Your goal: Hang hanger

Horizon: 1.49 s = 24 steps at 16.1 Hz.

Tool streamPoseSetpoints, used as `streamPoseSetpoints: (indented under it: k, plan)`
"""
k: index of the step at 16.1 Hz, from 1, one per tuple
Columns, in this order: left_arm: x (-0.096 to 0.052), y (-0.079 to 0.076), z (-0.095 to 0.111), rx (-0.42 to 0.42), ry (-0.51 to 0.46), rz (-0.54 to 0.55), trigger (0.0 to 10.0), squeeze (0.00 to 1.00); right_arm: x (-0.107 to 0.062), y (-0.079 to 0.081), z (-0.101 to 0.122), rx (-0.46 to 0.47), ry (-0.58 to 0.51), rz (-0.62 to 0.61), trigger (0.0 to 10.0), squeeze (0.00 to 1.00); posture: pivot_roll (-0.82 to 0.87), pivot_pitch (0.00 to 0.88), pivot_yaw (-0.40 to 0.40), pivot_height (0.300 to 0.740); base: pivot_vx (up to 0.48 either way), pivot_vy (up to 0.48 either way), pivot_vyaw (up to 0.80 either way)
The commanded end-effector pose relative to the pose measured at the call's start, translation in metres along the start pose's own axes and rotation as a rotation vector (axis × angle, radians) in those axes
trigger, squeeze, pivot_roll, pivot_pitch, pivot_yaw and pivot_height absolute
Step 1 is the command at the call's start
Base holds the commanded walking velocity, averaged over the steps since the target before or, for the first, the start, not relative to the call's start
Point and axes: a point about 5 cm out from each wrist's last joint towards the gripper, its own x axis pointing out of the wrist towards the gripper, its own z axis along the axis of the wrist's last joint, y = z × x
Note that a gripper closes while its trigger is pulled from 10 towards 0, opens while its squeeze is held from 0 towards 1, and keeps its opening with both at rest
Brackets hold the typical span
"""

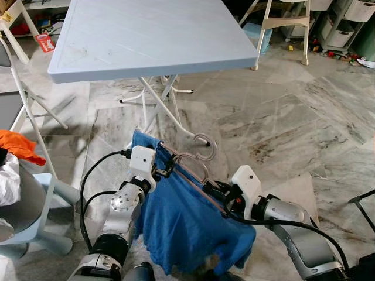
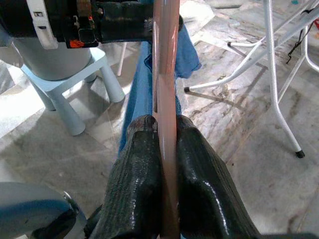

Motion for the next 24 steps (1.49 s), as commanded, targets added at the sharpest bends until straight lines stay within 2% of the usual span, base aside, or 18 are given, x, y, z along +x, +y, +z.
streamPoseSetpoints:
  k: [1,14,17,18,22,24]
  plan:
    - [-0.003,0.004,-0.006,-0.010,0.026,0.025,0.0,0.00,0.000,0.003,0.009,-0.022,-0.039,0.004,10.0,0.00,-0.05,0.158,-0.031,0.740,0.000,0.000,0.00]
    - [-0.004,0.022,-0.010,0.036,0.074,0.116,0.0,0.00,-0.003,0.003,0.009,-0.020,-0.030,0.013,10.0,0.00,-0.06,0.155,-0.027,0.740,0.000,0.000,0.00]
    - [-0.003,0.023,-0.008,0.028,0.061,0.115,0.0,0.00,0.001,-0.005,0.007,-0.090,-0.004,-0.090,10.0,0.00,-0.06,0.157,-0.026,0.740,0.000,0.000,0.00]
    - [-0.002,0.019,-0.007,0.020,0.052,0.103,0.0,0.00,0.006,-0.009,0.007,-0.108,-0.007,-0.168,10.0,0.00,-0.06,0.158,-0.026,0.740,0.000,0.000,0.00]
    - [0.000,0.011,-0.009,-0.007,0.049,0.067,0.0,0.00,0.016,-0.013,0.014,-0.145,-0.047,-0.284,10.0,0.00,-0.06,0.159,-0.025,0.740,0.000,0.000,0.00]
    - [0.000,0.010,-0.008,-0.004,0.048,0.066,0.0,0.00,0.018,-0.012,0.016,-0.167,-0.057,-0.296,10.0,0.00,-0.06,0.160,-0.022,0.740,0.000,0.000,0.00]
